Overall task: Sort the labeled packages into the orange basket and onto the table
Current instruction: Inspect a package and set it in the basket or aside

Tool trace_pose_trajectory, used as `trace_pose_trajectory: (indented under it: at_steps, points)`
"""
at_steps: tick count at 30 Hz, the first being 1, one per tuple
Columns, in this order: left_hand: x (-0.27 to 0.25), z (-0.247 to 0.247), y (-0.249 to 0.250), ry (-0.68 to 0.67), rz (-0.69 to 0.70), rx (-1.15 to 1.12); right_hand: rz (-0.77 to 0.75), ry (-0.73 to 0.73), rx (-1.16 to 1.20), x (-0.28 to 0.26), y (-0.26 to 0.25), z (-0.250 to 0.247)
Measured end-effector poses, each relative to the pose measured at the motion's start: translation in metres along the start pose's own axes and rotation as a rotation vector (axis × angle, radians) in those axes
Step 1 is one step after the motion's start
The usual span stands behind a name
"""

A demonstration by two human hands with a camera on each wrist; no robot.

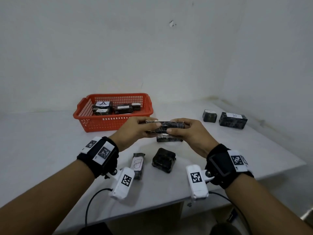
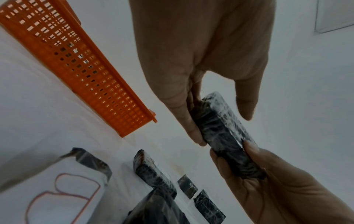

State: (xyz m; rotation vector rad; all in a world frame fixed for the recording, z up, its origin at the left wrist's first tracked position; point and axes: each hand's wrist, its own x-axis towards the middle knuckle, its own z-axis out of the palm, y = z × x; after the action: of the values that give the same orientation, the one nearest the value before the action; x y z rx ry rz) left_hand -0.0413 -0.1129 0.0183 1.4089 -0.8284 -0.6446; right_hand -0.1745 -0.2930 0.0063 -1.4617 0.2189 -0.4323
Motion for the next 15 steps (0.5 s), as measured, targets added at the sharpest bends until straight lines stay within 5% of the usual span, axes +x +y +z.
trace_pose_trajectory:
  at_steps: [15]
  points:
    - [-0.023,-0.007,-0.015,0.078,0.038,0.032,-0.007,-0.001,-0.069,-0.014,0.002,0.017]
